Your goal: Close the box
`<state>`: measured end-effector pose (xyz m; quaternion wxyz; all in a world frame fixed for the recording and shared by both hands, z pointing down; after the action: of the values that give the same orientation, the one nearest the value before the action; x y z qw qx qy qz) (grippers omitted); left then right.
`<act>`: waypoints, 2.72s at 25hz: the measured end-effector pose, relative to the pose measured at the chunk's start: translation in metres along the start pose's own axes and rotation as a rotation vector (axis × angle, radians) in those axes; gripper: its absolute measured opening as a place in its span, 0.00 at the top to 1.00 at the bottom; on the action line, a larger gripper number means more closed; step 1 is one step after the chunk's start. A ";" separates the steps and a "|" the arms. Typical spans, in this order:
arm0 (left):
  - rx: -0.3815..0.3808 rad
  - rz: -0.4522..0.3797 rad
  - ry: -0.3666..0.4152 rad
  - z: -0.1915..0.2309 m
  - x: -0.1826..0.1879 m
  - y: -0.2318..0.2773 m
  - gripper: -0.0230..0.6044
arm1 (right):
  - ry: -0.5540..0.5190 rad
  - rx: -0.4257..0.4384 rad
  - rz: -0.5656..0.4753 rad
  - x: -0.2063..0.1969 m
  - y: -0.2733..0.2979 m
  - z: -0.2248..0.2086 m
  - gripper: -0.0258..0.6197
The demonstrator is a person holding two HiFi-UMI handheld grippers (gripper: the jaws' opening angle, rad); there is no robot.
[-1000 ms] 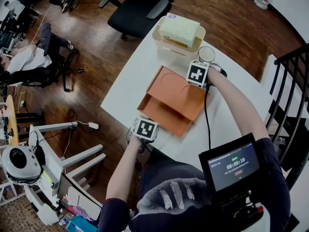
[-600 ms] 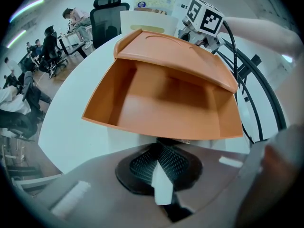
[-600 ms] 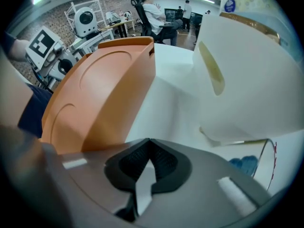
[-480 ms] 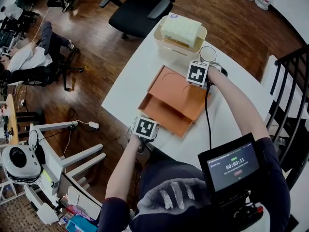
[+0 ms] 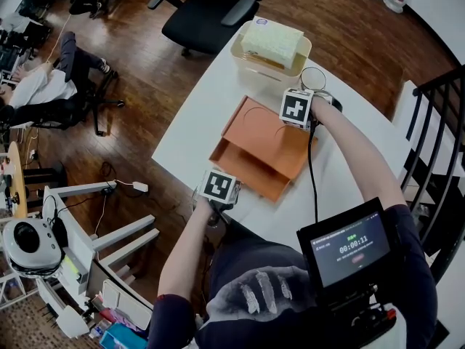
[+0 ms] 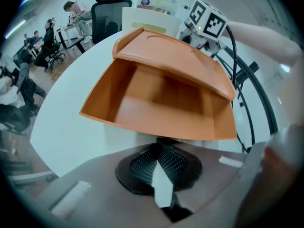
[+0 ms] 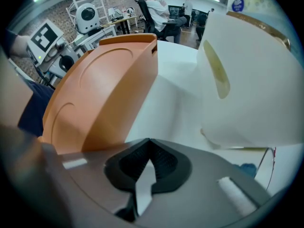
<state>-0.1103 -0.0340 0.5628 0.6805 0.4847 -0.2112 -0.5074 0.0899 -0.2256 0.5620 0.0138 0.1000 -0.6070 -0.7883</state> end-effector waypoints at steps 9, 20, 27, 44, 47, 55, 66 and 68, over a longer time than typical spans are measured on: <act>-0.063 0.060 -0.082 0.001 -0.001 -0.004 0.94 | 0.030 0.001 0.003 -0.002 0.001 0.001 0.95; -0.151 -0.057 -0.044 -0.017 0.033 0.004 0.94 | 0.002 0.013 0.021 -0.001 0.001 0.000 0.95; -0.161 -0.068 -0.032 -0.021 0.041 0.004 0.94 | -0.006 0.014 0.020 0.001 0.001 0.000 0.95; -0.171 -0.088 -0.015 -0.025 0.055 0.006 0.94 | 0.000 0.015 0.017 0.000 0.001 0.001 0.95; -0.171 -0.092 -0.008 -0.026 0.058 0.006 0.94 | -0.013 0.024 0.008 0.001 0.001 0.002 0.95; -0.156 -0.074 0.025 -0.028 0.070 0.007 0.94 | -0.011 0.019 0.003 0.003 0.001 0.003 0.95; -0.152 -0.053 0.031 -0.029 0.073 0.011 0.94 | -0.053 0.022 0.008 0.005 0.001 0.007 0.95; -0.153 -0.066 0.025 -0.027 0.068 0.006 0.94 | -0.052 0.014 0.002 0.010 -0.003 0.009 0.95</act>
<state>-0.0588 -0.0828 0.5423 0.7010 0.4442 -0.1474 -0.5380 0.0790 -0.2176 0.5603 -0.0017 0.0791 -0.6126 -0.7864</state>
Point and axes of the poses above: the fingertips, and each gripper's own axes: y forward along the fingers, z to its left, x out of its top, the point moved 7 cm from there along -y, backward along the fingers, and after that the axes turned 15 degrees about -x, right-handed, at the moved point
